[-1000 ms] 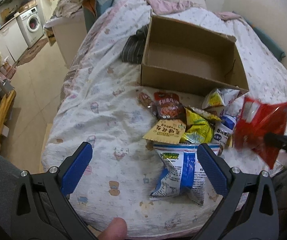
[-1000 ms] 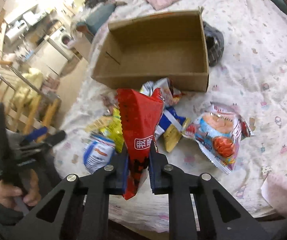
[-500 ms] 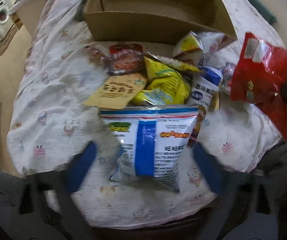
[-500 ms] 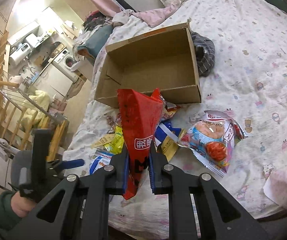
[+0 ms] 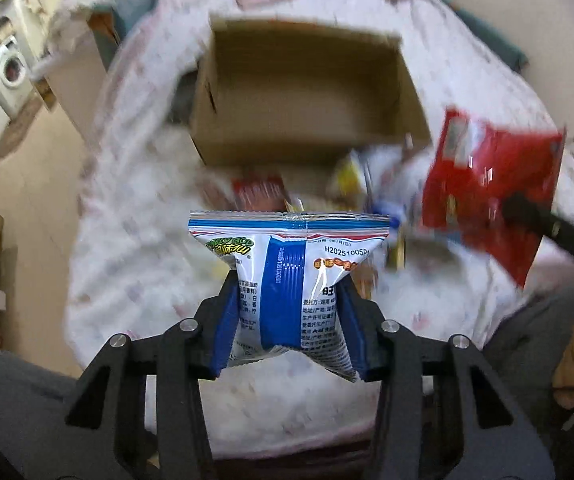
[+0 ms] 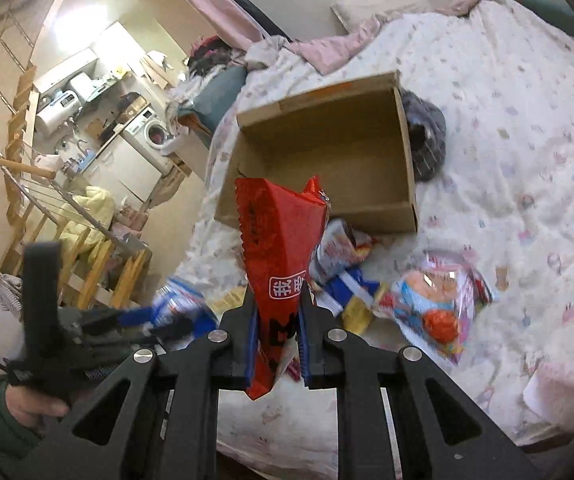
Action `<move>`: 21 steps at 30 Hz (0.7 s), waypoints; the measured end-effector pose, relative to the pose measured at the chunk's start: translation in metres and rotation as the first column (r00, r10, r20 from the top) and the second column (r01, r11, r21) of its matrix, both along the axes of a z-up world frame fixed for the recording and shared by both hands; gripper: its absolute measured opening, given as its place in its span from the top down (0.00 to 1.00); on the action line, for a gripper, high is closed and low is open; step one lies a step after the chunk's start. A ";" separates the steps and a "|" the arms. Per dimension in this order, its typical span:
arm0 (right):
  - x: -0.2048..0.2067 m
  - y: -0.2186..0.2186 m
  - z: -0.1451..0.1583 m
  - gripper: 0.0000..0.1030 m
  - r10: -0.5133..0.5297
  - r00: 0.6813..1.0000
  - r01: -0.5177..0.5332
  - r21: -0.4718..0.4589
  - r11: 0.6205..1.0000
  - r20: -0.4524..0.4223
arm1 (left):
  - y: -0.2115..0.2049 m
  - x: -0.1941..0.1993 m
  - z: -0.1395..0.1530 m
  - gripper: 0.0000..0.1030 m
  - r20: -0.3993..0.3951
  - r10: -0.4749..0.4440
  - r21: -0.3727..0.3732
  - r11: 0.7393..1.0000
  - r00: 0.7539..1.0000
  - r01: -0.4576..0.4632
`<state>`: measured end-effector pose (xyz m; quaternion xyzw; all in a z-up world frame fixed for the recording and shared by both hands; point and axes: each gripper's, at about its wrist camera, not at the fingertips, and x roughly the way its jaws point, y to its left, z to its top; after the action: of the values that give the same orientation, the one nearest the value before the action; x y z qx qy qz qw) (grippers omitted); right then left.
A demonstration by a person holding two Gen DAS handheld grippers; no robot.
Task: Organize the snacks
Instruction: 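Lift the red bag with the right gripper while the left gripper grasps the blue-and-white bag, then lower both bags into the cardboard box and open both grippers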
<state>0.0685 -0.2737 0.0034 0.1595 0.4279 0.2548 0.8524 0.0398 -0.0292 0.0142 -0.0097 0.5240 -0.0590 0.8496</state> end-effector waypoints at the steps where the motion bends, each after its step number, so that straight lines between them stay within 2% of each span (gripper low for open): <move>1: 0.004 0.001 0.002 0.83 -0.001 1.000 0.001 0.004 1.000 0.000 | 0.001 0.006 0.009 0.59 0.026 0.005 0.007 1.000 1.000 -0.006; 8: 0.053 0.012 0.018 0.83 -0.027 0.999 0.028 -0.019 0.999 0.024 | 0.011 0.069 0.040 0.59 0.099 0.029 0.023 0.999 0.995 -0.031; 12: 0.093 0.015 0.014 0.83 -0.061 0.998 0.061 -0.050 0.997 0.001 | 0.009 0.107 0.040 0.59 0.119 0.025 0.034 0.999 0.993 -0.029; 16: 0.134 0.022 -0.002 0.83 -0.089 0.995 0.084 -0.117 0.990 -0.040 | 0.000 0.142 0.029 0.59 0.136 0.007 0.054 0.998 0.991 -0.014; 21: 0.164 0.029 -0.033 0.83 -0.120 0.990 0.105 -0.186 0.977 -0.074 | -0.011 0.172 0.006 0.59 0.151 -0.011 0.086 0.996 0.989 -0.002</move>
<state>0.2321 -0.2452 -0.0295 0.1156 0.4756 0.1589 0.8575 0.2116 -0.0406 0.0204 0.0325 0.4603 -0.0390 0.8863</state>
